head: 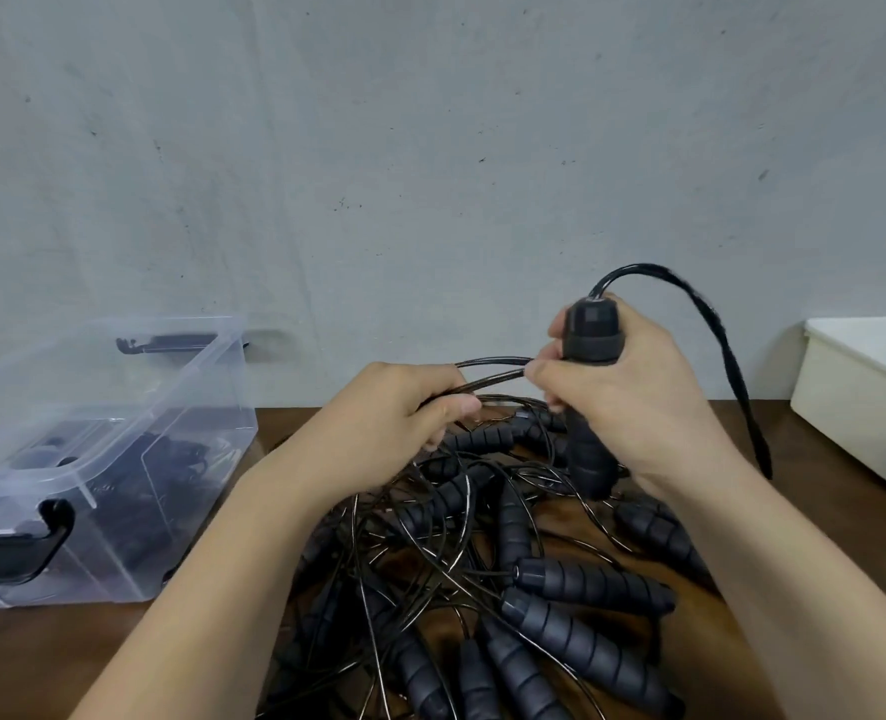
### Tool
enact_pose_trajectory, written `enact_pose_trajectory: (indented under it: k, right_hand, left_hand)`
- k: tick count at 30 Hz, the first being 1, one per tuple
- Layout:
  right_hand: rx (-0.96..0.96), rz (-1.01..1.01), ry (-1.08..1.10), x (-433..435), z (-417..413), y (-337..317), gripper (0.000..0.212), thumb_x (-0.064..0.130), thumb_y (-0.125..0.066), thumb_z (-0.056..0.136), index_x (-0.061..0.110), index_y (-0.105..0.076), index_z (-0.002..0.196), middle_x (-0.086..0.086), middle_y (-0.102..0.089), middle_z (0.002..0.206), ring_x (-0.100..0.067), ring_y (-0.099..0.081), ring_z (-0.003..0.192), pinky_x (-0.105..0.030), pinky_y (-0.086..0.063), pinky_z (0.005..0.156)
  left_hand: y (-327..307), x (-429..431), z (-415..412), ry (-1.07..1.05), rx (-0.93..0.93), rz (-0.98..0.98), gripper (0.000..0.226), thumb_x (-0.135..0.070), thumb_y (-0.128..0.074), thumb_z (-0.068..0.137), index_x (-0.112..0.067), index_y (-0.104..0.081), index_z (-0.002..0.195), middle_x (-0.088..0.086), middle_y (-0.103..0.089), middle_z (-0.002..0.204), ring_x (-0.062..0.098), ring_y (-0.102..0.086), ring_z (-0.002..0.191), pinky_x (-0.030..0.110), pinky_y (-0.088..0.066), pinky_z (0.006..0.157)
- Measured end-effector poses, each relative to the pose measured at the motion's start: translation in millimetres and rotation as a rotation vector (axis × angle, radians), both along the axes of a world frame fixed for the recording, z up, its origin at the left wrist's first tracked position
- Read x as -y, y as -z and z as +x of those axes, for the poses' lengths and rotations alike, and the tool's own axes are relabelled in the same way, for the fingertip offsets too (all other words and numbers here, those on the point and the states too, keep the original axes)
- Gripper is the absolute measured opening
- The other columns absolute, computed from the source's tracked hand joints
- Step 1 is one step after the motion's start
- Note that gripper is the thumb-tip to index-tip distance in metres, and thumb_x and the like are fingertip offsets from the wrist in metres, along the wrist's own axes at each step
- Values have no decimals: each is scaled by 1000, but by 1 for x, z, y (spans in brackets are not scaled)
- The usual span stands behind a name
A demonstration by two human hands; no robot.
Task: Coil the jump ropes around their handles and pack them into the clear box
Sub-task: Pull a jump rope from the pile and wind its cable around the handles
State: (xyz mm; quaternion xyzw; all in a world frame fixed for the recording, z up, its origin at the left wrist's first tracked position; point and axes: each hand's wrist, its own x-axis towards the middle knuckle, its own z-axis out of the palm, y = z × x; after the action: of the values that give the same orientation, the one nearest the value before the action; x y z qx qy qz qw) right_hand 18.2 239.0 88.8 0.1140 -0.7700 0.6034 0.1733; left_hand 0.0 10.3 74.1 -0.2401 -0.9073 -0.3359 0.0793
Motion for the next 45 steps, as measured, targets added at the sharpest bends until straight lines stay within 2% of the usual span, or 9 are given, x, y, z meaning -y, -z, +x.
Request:
enact_pose_trajectory:
  k: [6,12,19,22,27,31,37,42,45]
  right_hand:
    - [-13,-166,0,-27,-6,-15,29,-4,-75,88,15,-62,105,-3,-70,81,-17,-63,66,-35,-55,69]
    - [59,-116,-75,-8,1,-9,24,0,-75,91,13,-63,107,-1,-81,110,-24,-78,82,-40,-59,75]
    - [69,150,-53,17,8,6,35,38,-83,72,26,-62,98,-4,-77,91,-31,-76,80,-60,-63,81]
    - [32,69,-41,9,3,6,25,13,-80,83,26,-64,98,-3,-75,89,-35,-70,74,-60,-63,78]
    - [14,-270,-4,-21,-7,-11,26,-3,-74,89,13,-61,106,-6,-64,74,-20,-58,61,-27,-51,57]
    - [54,-381,23,-37,-11,-18,26,0,-75,91,14,-61,108,-10,-70,78,-22,-64,66,-35,-53,65]
    - [83,-192,-67,-5,-1,-8,23,-2,-73,91,12,-64,108,0,-81,113,-25,-76,82,-42,-59,77]
    - [94,143,-67,21,10,8,30,33,-84,84,26,-62,104,-2,-79,95,-23,-78,83,-50,-65,81]
    - [55,214,6,21,8,10,39,49,-78,72,28,-59,99,-7,-74,89,-34,-73,84,-59,-62,79]
  left_hand:
    - [-8,19,-2,-71,-18,54,15,-37,-62,105,-30,-74,98,4,-70,72,0,-52,50,11,-40,54]
    - [-3,6,-1,-20,-114,43,16,-42,-59,106,-35,-70,97,-6,-61,63,6,-51,53,18,-38,53]
    - [-1,-11,6,82,-142,6,16,-39,-60,107,-34,-66,92,-17,-58,64,3,-49,57,16,-35,55]
    - [0,-3,3,64,-89,18,13,-41,-64,104,-38,-68,92,-12,-61,64,3,-49,55,18,-37,54]
    - [-4,20,-7,-41,-56,58,16,-39,-60,106,-36,-73,97,1,-66,68,7,-56,55,21,-44,55]
    - [-3,28,-11,-77,-67,99,19,-41,-55,108,-39,-72,99,4,-62,69,23,-64,69,36,-53,70]
    - [-1,9,-5,-47,-82,74,20,-39,-53,109,-35,-71,101,9,-59,65,12,-48,52,23,-39,53]
    - [1,-7,2,44,-104,4,24,-35,-55,109,-25,-65,90,-2,-58,63,6,-48,56,27,-39,56]
    - [2,-7,2,91,-73,-6,32,-34,-56,109,-39,-59,78,-1,-60,65,5,-52,59,25,-41,58]
